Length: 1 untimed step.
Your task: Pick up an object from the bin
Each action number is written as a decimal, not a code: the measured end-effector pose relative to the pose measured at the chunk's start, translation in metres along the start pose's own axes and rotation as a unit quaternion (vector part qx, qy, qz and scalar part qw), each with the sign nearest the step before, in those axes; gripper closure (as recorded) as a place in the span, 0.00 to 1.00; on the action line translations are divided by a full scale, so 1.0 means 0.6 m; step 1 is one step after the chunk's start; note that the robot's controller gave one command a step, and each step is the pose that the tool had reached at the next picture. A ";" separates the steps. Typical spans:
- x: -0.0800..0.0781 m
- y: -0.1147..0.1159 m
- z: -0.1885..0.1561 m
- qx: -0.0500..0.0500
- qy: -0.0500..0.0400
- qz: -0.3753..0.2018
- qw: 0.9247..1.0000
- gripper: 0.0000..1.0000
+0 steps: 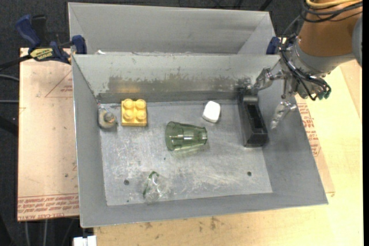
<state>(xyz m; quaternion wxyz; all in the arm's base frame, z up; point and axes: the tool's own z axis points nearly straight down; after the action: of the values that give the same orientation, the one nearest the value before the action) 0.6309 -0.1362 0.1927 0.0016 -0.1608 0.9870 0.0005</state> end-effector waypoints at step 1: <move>0.000 -0.006 0.022 0.000 0.000 0.109 0.994 0.00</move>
Offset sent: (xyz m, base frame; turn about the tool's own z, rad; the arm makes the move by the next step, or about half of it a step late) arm -0.0073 -0.0150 -0.1227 -0.4877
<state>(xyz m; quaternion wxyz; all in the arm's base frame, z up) 0.6320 -0.1394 0.1798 0.0011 -0.0522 0.9986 0.0004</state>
